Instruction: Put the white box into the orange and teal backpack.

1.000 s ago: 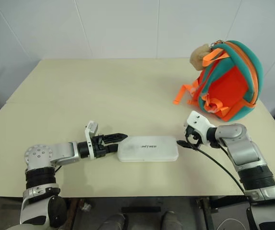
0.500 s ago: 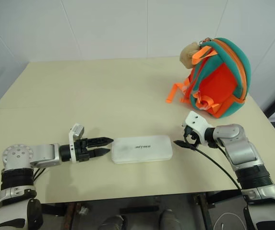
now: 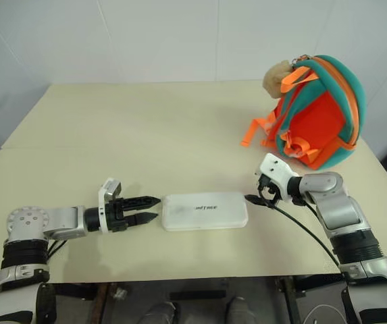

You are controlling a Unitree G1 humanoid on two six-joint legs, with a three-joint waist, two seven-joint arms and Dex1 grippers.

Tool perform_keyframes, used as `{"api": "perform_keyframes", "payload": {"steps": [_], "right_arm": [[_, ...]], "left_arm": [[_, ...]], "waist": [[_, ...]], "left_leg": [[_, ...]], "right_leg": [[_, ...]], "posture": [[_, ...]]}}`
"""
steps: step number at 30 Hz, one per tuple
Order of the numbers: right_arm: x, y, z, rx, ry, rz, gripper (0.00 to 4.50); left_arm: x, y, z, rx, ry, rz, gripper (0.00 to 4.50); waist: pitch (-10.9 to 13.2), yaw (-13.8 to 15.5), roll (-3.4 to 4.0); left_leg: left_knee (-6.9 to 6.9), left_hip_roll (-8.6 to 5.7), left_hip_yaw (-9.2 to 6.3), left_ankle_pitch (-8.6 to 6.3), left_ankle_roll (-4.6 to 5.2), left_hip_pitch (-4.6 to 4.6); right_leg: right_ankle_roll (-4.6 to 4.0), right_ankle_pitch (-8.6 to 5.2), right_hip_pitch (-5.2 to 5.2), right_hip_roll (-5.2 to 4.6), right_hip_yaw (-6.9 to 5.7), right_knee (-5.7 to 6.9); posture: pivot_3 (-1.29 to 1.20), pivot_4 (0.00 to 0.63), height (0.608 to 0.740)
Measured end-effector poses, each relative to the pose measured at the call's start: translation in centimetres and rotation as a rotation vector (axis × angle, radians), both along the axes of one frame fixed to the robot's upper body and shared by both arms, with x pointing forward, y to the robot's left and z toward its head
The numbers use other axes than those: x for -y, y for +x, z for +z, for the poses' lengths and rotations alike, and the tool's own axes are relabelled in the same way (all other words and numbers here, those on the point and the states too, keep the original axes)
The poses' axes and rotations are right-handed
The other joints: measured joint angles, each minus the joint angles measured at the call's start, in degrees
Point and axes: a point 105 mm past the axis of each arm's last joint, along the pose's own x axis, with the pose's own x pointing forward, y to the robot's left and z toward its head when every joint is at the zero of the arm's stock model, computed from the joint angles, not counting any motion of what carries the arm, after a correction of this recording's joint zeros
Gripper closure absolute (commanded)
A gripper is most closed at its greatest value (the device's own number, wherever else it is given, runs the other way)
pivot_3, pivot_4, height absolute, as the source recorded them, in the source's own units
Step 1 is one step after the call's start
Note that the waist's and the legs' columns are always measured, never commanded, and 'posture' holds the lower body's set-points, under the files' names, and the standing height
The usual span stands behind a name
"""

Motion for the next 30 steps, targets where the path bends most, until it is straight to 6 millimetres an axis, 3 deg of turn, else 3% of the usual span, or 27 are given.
{"api": "perform_keyframes", "payload": {"steps": [18,21,28,30], "right_arm": [[-0.5,0.0,-0.2,-0.002,0.006,0.008,0.0],[-0.5,0.0,-0.2,-0.002,0.006,0.008,0.0],[-0.3,0.2,-0.4,-0.009,0.002,-0.003,0.0],[-0.1,0.3,-0.4,-0.012,0.0,-0.01,0.0]], "left_arm": [[3.4,0.6,-0.3,0.009,-0.033,-0.026,0.05],[3.8,0.7,-0.6,0.022,-0.015,-0.019,0.61],[4.4,0.9,-1.3,0.018,0.007,0.001,2.78],[4.4,1.0,-1.0,0.035,-0.02,0.007,3.0]], "waist": [[-0.1,1.5,0.15],[-0.1,1.6,0.17],[-0.1,1.4,0.17],[-0.1,1.4,0.17]], "left_leg": [[0.11,-0.06,-0.02,-0.06,0.23,0.01],[0.11,-0.08,-0.02,-0.04,0.3,0.05],[0.06,-0.07,-0.01,-0.05,0.32,0.05],[0.06,-0.07,-0.01,-0.07,0.32,0.04]], "right_leg": [[0.19,0.24,0.33,-0.01,-0.03,-0.36],[0.29,0.41,0.55,-0.01,-0.04,-0.69],[0.36,0.52,0.69,0.0,-0.07,-1.06],[0.36,0.51,0.69,-0.01,-0.09,-1.11]], "posture": [[0.0,0.15,0.74],[0.0,0.15,0.74],[0.0,0.15,0.74],[0.0,0.15,0.74]]}}
